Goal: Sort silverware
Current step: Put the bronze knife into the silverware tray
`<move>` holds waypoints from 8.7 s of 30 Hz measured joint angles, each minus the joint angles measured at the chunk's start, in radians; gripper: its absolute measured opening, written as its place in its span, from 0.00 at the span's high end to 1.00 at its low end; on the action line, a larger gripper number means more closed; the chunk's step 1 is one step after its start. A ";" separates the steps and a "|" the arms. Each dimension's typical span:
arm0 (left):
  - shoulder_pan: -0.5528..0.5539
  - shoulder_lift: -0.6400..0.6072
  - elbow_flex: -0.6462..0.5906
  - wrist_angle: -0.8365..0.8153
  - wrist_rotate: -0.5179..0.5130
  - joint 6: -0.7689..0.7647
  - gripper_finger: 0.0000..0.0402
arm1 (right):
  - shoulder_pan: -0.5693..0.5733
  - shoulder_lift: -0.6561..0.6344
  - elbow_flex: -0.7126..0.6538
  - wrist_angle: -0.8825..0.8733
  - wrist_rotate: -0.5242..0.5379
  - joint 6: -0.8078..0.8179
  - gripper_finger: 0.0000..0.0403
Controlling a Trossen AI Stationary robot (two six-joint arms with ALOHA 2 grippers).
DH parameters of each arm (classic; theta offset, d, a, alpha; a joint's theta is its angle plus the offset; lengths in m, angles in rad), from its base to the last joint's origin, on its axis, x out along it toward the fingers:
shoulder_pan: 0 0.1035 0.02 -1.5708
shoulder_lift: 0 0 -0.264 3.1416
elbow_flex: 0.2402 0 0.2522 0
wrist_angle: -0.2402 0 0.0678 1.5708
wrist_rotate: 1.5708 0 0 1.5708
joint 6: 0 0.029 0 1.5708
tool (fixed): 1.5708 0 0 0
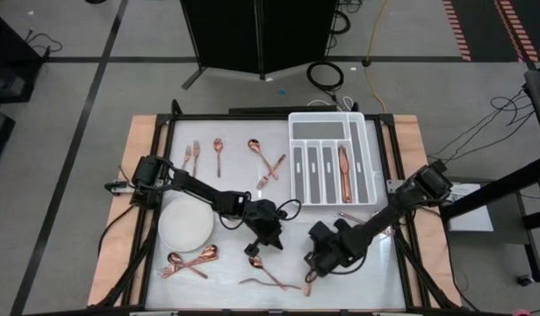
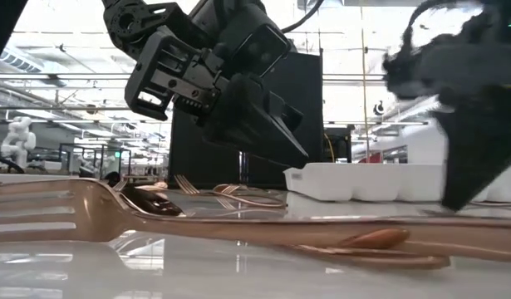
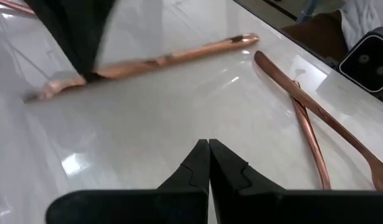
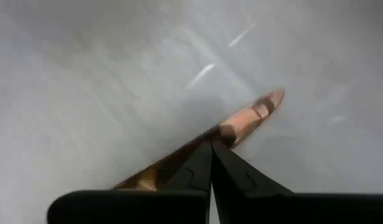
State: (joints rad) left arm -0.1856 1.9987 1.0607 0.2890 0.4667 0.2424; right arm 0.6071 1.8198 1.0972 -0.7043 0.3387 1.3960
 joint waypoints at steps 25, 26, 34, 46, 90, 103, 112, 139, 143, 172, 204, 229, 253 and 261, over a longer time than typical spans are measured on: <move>0.000 0.000 0.000 -0.004 0.000 0.006 1.00 | 0.106 0.047 0.071 0.186 -0.165 -0.533 1.00; 0.000 0.000 0.000 -0.004 0.000 0.006 1.00 | 0.105 0.056 0.071 0.183 -0.166 -0.539 1.00; 0.000 0.000 0.000 -0.004 0.000 0.006 1.00 | 0.071 0.109 0.077 0.219 -0.173 -0.430 1.00; 0.000 0.000 0.000 -0.004 0.000 0.006 1.00 | -0.022 0.122 0.075 0.199 -0.122 -0.278 1.00; -0.032 0.000 0.000 0.036 0.000 0.052 1.00 | -0.164 0.053 0.025 0.040 0.287 -0.156 1.00; -0.032 0.000 0.000 0.022 0.000 0.052 1.00 | -0.223 0.087 -0.020 0.051 0.193 -0.173 1.00; -0.034 0.000 0.000 0.010 -0.002 0.052 1.00 | -0.081 0.082 -0.018 -0.039 0.053 0.132 1.00; -0.037 0.000 0.000 0.016 -0.004 0.051 1.00 | 0.032 0.066 0.239 -0.159 -0.270 0.003 1.00; -0.037 0.000 0.000 0.015 -0.004 0.051 1.00 | 0.036 0.094 0.239 -0.120 -0.348 -0.044 1.00; -0.037 0.000 0.000 0.012 -0.004 0.051 1.00 | -0.010 0.118 0.240 -0.009 -0.268 -0.159 1.00; -0.037 0.000 0.000 -0.023 -0.004 0.052 1.00 | -0.044 0.201 0.241 0.050 -0.506 -0.339 1.00; -0.037 0.000 0.000 -0.022 -0.004 0.052 1.00 | -0.194 0.200 0.239 0.169 -0.228 -0.534 1.00; -0.059 0.050 0.000 0.148 -0.273 -0.205 0.68 | 0.009 0.010 0.240 -0.198 0.082 -0.272 1.00; -0.057 0.116 0.004 0.214 -0.378 -0.348 0.56 | 0.009 0.010 0.240 -0.191 0.082 -0.273 1.00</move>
State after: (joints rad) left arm -0.2424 2.1145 1.0649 0.5030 0.0887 -0.1061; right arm 0.6163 1.8301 1.3369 -0.8957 0.4202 1.1229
